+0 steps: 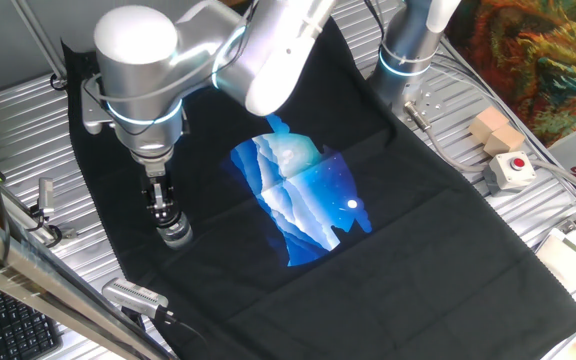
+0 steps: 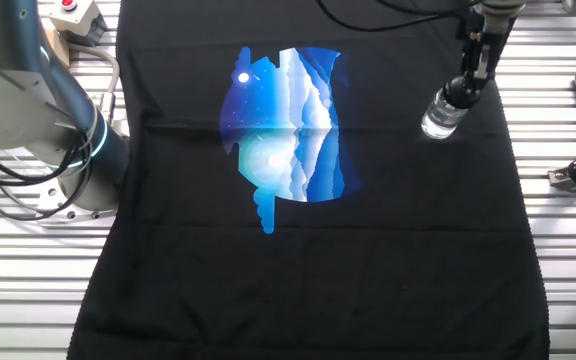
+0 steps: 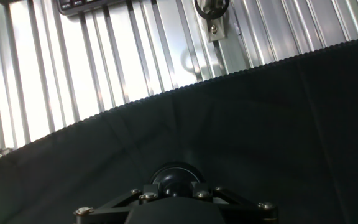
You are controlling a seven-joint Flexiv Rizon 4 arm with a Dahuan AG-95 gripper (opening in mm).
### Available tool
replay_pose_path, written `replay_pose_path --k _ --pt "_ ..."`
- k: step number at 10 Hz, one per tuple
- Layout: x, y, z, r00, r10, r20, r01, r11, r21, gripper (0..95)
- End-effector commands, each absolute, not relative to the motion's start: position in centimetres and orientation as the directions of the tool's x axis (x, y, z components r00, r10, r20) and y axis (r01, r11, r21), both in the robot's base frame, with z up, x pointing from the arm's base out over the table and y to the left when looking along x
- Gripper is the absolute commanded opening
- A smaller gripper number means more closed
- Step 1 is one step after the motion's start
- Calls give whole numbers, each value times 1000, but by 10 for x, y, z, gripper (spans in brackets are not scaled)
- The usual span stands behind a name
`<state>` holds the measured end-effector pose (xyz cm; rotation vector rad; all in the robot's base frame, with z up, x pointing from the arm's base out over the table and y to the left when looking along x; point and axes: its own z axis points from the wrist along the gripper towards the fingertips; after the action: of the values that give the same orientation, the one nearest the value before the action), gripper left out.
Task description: Screw the lid onto the jar
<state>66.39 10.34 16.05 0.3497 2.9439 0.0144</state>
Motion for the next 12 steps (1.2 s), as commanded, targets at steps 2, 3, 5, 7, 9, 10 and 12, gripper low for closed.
replay_pose_path --k 2,3,5,7,9,10,12 --pt "664 106 158 -955 236 -179 234 972 31 0" --pt "663 107 157 -954 237 -181 236 971 30 0" --pt "663 108 156 -954 237 -183 236 971 30 0" --pt "663 108 154 -954 238 -185 237 971 29 0" --pt "663 109 153 -954 236 -186 235 972 28 0" --pt "663 108 152 -954 236 -187 235 972 27 0" --pt "663 108 150 -953 236 -188 235 972 25 0"
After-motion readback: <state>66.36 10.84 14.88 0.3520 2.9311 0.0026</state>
